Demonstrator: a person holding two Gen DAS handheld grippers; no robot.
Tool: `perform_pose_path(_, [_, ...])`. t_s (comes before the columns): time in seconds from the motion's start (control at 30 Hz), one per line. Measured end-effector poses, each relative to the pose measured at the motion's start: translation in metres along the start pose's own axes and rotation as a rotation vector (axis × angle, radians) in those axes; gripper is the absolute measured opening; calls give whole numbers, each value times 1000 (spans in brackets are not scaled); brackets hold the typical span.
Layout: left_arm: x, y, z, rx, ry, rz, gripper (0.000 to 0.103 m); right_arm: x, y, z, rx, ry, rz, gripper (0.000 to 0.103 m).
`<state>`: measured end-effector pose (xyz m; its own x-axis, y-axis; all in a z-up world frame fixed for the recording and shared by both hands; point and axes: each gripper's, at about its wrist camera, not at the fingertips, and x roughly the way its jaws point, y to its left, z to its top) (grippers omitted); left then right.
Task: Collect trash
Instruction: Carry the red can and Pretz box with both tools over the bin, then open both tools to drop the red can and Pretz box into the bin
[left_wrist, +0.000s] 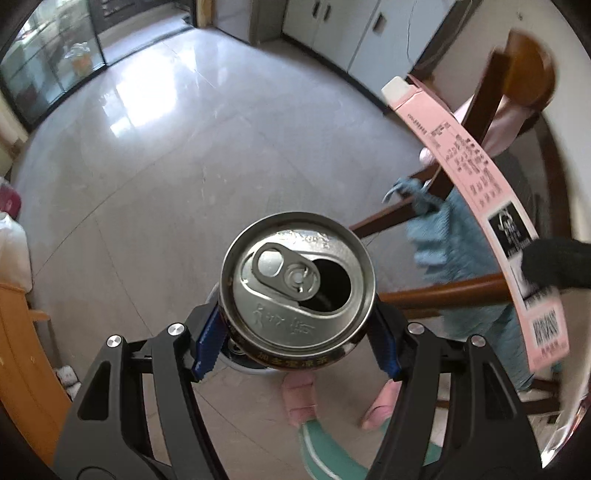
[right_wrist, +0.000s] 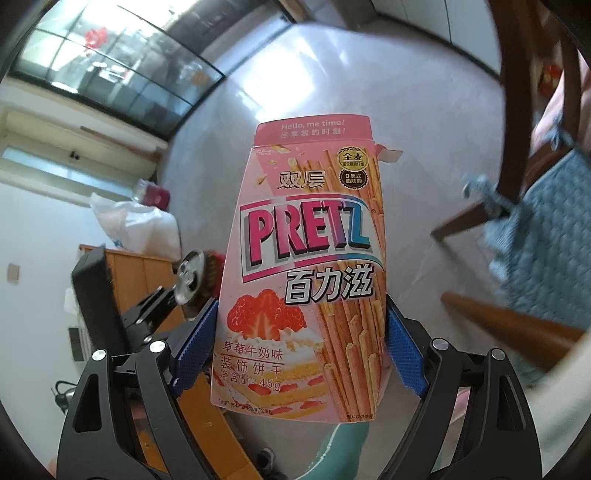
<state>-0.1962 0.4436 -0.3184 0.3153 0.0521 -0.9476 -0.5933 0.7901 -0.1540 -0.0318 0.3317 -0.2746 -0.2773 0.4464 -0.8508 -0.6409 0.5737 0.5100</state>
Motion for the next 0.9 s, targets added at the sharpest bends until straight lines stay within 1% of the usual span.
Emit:
perform_pose_path(0.07, [32,9,-2,26,26,-5,64,29,-5,-3,28,23,1,84])
perform_pose_path(0.17, [80,20,-6,70,62,-14,64,84,-26,-10,91,68,2,84])
perform_pose_path(0.23, [112,23,-8,96,89,-21,64,115,-41,-15,140,90,18,84])
perform_pose_path(0.27, [133,25,-9,117,104,-22,64,133,-49,-19,157,102,11,84])
perform_pose_path(0.3, [145,32,-14,139,114,-21,64,145,-54,-24,166,105,5,84])
perform_pose_path(0.37, [180,35,-18,192,140,-15,64,172,-67,-33,196,119,7,84])
perform_pose_path(0.43, [206,35,-24,232,163,-25,64,199,-85,-42,250,133,17,84])
perform_pose_path(0.53, [243,39,-34,314,204,-51,64,236,-104,-56,337,156,45,84])
perform_pose_path(0.57, [258,43,-37,340,226,-91,64,241,-109,-58,347,159,49,84])
perform_pose_path(0.63, [277,46,-44,367,278,-144,66,260,-113,-66,353,174,66,85])
perform_pose_path(0.67, [287,48,-44,392,313,-165,70,269,-114,-70,362,185,74,86])
perform_pose_path(0.7, [295,50,-43,413,336,-176,80,282,-117,-75,388,207,92,86])
perform_pose_path(0.73, [298,51,-41,423,343,-170,82,291,-121,-78,406,223,103,87])
perform_pose_path(0.77, [300,53,-39,437,349,-148,83,299,-123,-80,422,242,108,87])
perform_pose_path(0.83, [293,59,-32,427,323,-120,83,311,-121,-83,425,281,104,87])
perform_pose_path(0.9, [273,65,-31,388,273,-126,86,310,-117,-80,410,293,107,87])
